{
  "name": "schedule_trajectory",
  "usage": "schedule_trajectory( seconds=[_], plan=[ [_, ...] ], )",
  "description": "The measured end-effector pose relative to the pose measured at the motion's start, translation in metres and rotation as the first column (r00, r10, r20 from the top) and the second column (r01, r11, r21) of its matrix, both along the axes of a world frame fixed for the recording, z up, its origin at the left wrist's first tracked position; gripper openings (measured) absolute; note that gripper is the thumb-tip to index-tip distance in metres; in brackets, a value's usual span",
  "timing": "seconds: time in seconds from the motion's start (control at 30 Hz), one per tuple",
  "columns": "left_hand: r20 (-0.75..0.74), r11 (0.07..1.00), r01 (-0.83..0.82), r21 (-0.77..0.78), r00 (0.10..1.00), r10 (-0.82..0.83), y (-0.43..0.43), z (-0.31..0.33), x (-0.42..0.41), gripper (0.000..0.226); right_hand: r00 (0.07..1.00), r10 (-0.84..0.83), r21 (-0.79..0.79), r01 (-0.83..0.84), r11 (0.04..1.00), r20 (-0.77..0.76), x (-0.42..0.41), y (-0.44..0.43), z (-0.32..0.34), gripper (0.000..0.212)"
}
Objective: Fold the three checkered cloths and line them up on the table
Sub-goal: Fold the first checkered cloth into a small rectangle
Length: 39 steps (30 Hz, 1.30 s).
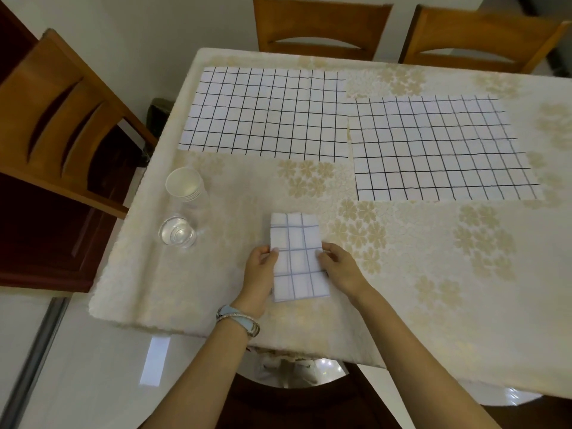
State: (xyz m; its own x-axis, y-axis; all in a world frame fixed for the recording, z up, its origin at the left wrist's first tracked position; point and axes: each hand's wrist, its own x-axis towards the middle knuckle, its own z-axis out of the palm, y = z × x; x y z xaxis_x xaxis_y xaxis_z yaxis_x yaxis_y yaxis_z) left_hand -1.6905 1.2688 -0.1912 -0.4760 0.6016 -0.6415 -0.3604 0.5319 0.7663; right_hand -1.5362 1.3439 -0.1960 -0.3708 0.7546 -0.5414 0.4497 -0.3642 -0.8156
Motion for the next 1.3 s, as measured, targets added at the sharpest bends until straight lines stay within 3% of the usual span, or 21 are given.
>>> schedule_trajectory(
  seconds=[0.17,0.27,0.37,0.53,0.83,1.07,1.3],
  plan=[
    [0.112,0.996,-0.016,0.088,0.994,0.006,0.001,0.018,0.002,0.021,0.989,-0.113,-0.202,0.092,0.975,-0.097,0.006,-0.009,0.028,0.031],
    [0.164,0.99,0.009,0.139,0.986,-0.032,-0.001,0.032,0.005,0.026,0.954,-0.231,-0.405,0.138,0.904,-0.19,0.01,-0.017,0.045,0.029],
    [0.195,0.982,0.05,0.181,0.977,-0.086,-0.005,0.046,0.009,0.026,0.901,-0.346,-0.479,0.189,0.857,-0.264,0.016,-0.029,0.06,0.031],
    [0.147,0.965,0.165,0.204,0.969,-0.197,-0.016,0.068,0.015,0.025,0.77,-0.497,-0.458,0.301,0.836,-0.4,0.031,-0.055,0.081,0.035],
    [0.077,0.877,0.405,0.258,0.897,-0.436,-0.031,0.112,0.061,0.016,0.594,-0.652,-0.368,0.54,0.757,-0.472,0.089,-0.109,0.117,0.028],
    [0.01,0.756,0.555,0.347,0.804,-0.595,-0.037,0.148,0.135,0.014,0.541,-0.702,-0.182,0.717,0.673,-0.463,0.164,-0.135,0.154,0.025],
    [-0.033,0.689,0.631,0.358,0.745,-0.666,-0.063,0.165,0.24,0.022,0.461,-0.752,-0.154,0.797,0.584,-0.471,0.263,-0.184,0.172,0.022]
  ],
)
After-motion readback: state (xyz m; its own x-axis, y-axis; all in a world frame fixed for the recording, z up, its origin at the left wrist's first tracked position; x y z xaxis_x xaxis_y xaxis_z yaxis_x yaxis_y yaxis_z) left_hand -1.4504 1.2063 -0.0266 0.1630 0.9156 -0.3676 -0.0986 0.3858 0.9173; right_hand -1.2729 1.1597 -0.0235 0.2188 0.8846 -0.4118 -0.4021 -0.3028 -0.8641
